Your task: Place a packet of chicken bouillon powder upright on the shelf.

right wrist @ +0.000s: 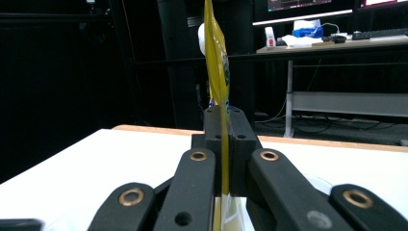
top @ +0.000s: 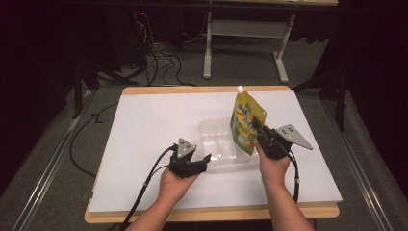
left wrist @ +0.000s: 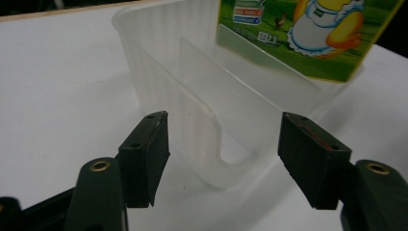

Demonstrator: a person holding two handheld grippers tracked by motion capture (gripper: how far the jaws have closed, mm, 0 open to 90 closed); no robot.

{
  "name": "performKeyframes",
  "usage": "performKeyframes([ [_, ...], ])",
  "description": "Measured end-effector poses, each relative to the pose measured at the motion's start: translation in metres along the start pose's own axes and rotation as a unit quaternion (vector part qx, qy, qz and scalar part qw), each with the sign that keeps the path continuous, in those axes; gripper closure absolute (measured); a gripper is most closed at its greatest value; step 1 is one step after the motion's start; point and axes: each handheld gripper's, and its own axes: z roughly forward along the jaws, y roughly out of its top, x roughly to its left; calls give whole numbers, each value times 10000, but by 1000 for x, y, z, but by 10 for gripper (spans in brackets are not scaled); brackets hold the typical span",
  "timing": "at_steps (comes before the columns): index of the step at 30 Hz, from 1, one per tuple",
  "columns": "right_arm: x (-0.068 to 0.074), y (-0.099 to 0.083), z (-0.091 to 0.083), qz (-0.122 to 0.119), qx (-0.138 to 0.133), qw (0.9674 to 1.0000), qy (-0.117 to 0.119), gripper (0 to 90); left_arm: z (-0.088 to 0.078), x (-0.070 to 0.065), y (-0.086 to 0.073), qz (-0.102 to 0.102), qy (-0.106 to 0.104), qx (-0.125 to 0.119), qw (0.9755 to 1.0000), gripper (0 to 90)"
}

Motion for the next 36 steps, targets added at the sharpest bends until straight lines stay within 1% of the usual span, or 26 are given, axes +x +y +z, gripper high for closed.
performKeyframes([
  [3,0,-2,1,36,3,10000,14,900,10,-2,2,-111,319,66,9994,510],
  [4,0,-2,1,40,-14,10000,22,900,12,-3,3,-129,394,75,9991,552],
  [6,0,-2,1,40,-35,10000,29,900,14,-4,2,-125,585,70,9982,617],
  [7,0,-2,0,44,-56,10000,29,900,14,-5,2,-118,661,62,9977,664],
  [8,0,-2,0,43,-77,10000,36,900,14,-4,1,-109,680,54,9976,693],
  [10,0,-4,0,43,-100,9999,49,900,14,-4,1,-76,721,52,9974,702],
  [17,0,-15,-1,122,-123,9998,127,900,13,-5,1,52,752,54,9971,711],
  [22,3,-22,-4,78,-35,9999,98,900,13,-4,1,76,733,83,9972,710],
  [26,5,-24,-9,-54,124,9999,44,891,13,-3,2,93,702,92,9974,709],
  [27,4,-26,-11,-103,218,9997,42,886,13,-3,2,87,693,86,9975,708],
  [31,4,-27,-14,-166,301,9994,34,880,13,-2,2,138,669,96,9976,706],
  [33,4,-28,-15,-254,318,9992,58,877,14,-2,2,158,668,99,9976,706],
  [36,4,-29,-15,-253,329,9991,77,876,14,-2,3,174,675,110,9975,706],
])
